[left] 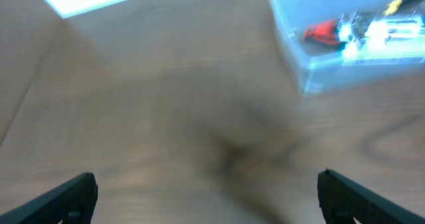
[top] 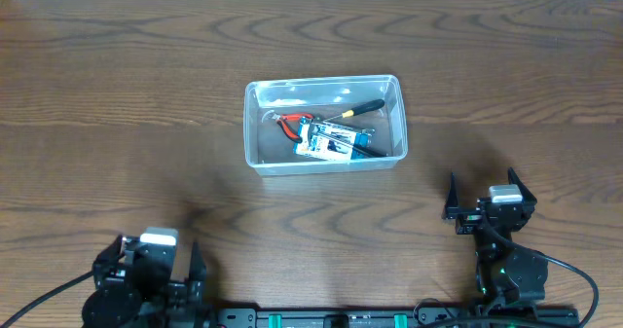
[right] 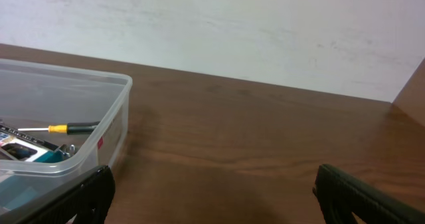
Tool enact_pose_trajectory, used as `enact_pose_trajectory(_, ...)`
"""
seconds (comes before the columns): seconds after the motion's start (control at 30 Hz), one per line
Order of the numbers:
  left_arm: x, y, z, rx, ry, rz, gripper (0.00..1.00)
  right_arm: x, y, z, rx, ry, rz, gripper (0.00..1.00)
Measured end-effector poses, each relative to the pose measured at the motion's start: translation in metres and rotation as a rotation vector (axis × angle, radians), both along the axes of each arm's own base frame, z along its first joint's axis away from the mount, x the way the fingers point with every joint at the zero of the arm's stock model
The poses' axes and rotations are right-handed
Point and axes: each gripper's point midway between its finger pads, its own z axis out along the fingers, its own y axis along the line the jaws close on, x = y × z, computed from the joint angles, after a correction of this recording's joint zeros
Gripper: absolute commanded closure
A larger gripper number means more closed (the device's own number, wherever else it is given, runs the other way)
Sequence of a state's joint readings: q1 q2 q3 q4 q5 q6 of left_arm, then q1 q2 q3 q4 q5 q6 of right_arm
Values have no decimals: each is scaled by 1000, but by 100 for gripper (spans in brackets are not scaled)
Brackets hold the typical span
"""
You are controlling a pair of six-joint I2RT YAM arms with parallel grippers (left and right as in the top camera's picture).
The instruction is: Pack container
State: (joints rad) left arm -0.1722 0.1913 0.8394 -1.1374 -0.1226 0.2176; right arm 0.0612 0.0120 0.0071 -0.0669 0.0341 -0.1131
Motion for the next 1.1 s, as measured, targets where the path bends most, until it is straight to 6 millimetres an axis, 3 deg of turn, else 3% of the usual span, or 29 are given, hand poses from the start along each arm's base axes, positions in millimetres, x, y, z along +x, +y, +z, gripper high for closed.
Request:
enact_pose_trajectory(0.13,26,-18,36,-76,-221,-67,2,0,0,0,0,0,0,1)
enact_pose_trajectory(0.23,41,-26,45,-126,-345,-93,2,0,0,0,0,0,0,1)
enact_pose_trajectory(0.57,85,-45,-13,-233,-414,-131,2,0,0,0,0,0,0,1)
enact_pose_trajectory(0.8,101,-48,-43,-251,-416,-127,2,0,0,0,0,0,0,1)
enact_pose_trajectory(0.93,105,-49,-79,-285,-347,-104,2,0,0,0,0,0,0,1)
enact_pose_trajectory(1.1,107,-50,-79,-339,-351,-87,2,0,0,0,0,-2,0,1)
